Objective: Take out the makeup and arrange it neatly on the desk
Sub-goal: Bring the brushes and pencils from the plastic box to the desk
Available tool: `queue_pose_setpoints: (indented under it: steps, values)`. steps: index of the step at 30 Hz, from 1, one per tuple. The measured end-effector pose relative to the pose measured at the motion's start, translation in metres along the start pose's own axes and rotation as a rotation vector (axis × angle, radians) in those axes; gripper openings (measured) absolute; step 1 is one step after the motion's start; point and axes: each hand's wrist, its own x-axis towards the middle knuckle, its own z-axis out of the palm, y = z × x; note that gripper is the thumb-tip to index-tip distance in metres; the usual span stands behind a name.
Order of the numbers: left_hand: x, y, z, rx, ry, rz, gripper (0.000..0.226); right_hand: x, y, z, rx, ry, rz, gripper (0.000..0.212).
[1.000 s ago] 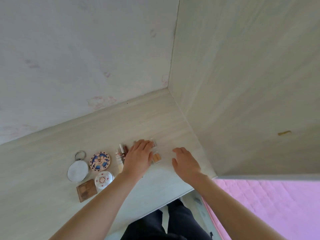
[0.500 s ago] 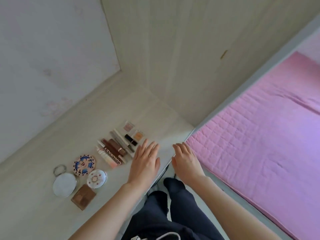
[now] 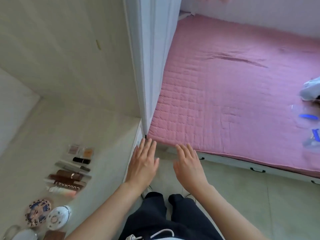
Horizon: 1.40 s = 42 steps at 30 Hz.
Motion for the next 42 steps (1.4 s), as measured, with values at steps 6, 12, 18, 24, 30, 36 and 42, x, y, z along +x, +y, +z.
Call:
queue_pose_setpoints:
  steps: [6, 12, 18, 24, 30, 36, 42]
  values:
    - [0.015, 0.08, 0.014, -0.034, -0.029, 0.198, 0.052, -0.037, 0.058, -0.012, 0.134, 0.058, 0.165, 0.06]
    - [0.024, 0.164, 0.041, 0.049, -0.058, 0.351, 0.051, -0.086, 0.132, -0.017, 0.137, 0.105, 0.296, 0.059]
    - [0.028, 0.251, 0.073, 0.126, -0.133, 0.467, 0.053, -0.126, 0.207, -0.018, 0.188, 0.13, 0.413, 0.059]
    - [0.033, 0.33, 0.11, 0.126, -0.197, 0.54, 0.055, -0.167, 0.272, -0.02, 0.242, 0.172, 0.536, 0.058]
    - [0.035, 0.401, 0.143, 0.161, -0.254, 0.692, 0.055, -0.217, 0.325, -0.023, 0.289, 0.231, 0.728, 0.058]
    - [0.045, 0.461, 0.166, 0.257, -0.321, 0.865, 0.056, -0.252, 0.372, -0.026, 0.356, 0.278, 0.911, 0.059]
    - [0.064, 0.527, 0.19, 0.275, -0.385, 0.971, 0.056, -0.271, 0.42, -0.041, 0.381, 0.358, 1.033, 0.059]
